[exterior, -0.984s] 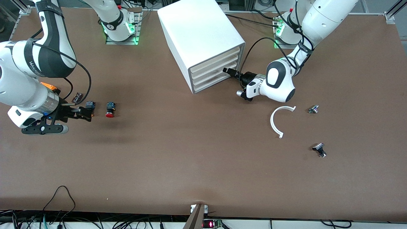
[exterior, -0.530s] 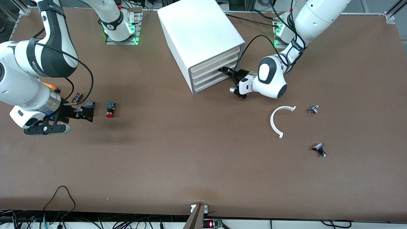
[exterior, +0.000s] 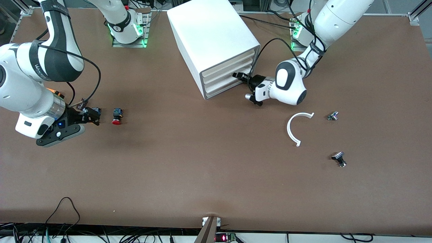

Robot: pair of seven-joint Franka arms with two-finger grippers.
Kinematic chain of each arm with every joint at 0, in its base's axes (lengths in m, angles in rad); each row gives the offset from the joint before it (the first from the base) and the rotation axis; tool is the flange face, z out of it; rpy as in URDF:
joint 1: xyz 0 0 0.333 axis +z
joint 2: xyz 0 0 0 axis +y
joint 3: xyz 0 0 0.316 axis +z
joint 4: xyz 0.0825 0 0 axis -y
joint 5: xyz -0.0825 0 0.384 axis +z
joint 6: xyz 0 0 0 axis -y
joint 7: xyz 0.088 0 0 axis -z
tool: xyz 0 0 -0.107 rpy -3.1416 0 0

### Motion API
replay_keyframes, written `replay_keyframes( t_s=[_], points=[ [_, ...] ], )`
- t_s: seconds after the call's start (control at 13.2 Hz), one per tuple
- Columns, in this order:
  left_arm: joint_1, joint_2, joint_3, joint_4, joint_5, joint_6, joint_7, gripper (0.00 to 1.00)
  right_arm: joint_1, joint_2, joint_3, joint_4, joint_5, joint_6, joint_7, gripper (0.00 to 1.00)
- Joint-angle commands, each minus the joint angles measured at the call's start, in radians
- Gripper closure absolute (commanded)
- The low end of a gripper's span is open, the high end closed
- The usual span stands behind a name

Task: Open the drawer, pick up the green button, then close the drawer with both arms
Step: 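Pull the white drawer open with the left gripper, then move the right gripper over the green button while the left gripper withdraws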

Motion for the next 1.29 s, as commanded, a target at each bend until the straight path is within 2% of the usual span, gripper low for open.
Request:
replay_keyframes(
  t_s=[0.0,0.23,0.45,0.53,0.61,0.98,1.21],
  points=[
    [0.022,-0.018,0.097,0.065,0.004,0.019,0.005,1.0,0.005,0.01,-0.003,0.041,-0.003,-0.002,-0.125,0.0],
    [0.023,-0.018,0.177,0.116,0.004,0.019,0.0,1.0,0.031,0.01,-0.001,0.042,-0.002,-0.002,-0.256,0.0],
    [0.031,-0.018,0.2,0.145,0.003,0.019,-0.007,1.0,0.107,0.008,-0.001,0.061,-0.002,-0.008,-0.262,0.0],
    [0.032,-0.018,0.2,0.145,-0.005,0.019,-0.009,0.95,0.134,0.01,0.0,0.073,0.001,-0.008,-0.274,0.0],
    [0.038,-0.019,0.2,0.145,-0.011,0.021,0.003,0.01,0.173,0.016,0.0,0.084,-0.005,-0.006,-0.285,0.0],
    [0.048,-0.039,0.2,0.185,-0.007,0.022,0.005,0.0,0.275,0.048,0.013,0.131,-0.002,-0.011,-0.502,0.0],
    [0.072,-0.076,0.236,0.23,0.067,0.022,0.005,0.0,0.324,0.045,0.041,0.145,0.005,-0.038,-0.694,0.0]
  ],
)
